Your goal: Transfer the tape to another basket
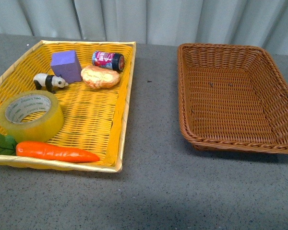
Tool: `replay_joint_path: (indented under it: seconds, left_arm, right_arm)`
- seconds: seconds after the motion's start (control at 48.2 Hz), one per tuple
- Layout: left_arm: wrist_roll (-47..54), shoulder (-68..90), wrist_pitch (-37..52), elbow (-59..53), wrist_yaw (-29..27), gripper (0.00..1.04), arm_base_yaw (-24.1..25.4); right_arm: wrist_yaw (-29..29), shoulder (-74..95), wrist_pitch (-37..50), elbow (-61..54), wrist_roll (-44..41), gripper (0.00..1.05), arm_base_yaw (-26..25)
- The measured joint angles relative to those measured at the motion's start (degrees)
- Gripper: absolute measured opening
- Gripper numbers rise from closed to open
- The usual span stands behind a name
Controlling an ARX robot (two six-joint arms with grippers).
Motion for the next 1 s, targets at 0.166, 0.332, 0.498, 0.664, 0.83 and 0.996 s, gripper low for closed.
replay_joint_path:
  seconds: [0.166,0.332,0.498,0.664,0.83,0.996]
  left_arm:
    - [-0.44,16.02,1.55,8.68,0.24,0.98,-0.39]
    - [-1.46,26.60,0.15,15.98,0.52,0.98,-0.26]
    - [-1.92,32.54,-2.05,21.03,0.92,0.98,0.15]
    - [-4.94,38.56,-6.21,26.25,0.92,0.98,1.66]
    - [-6.54,40.72,-8.46,27.74,0.68,0.98,2.71]
    - [-7.10,42.18,-9.11,28.55,0.94,0.98,3.10]
  right_arm:
    - [0.02,0.00,0.00,0.00,0.00,0.96,-0.02]
    - [0.02,0.00,0.00,0.00,0.00,0.96,0.00]
    - [0.00,0.00,0.00,0.00,0.00,0.96,0.00]
    - [0.02,0.00,0.00,0.00,0.00,0.96,0.00]
    - [0.00,0.00,0.00,0.00,0.00,0.96,0.00]
    - [0.02,0.00,0.00,0.00,0.00,0.96,0.00]
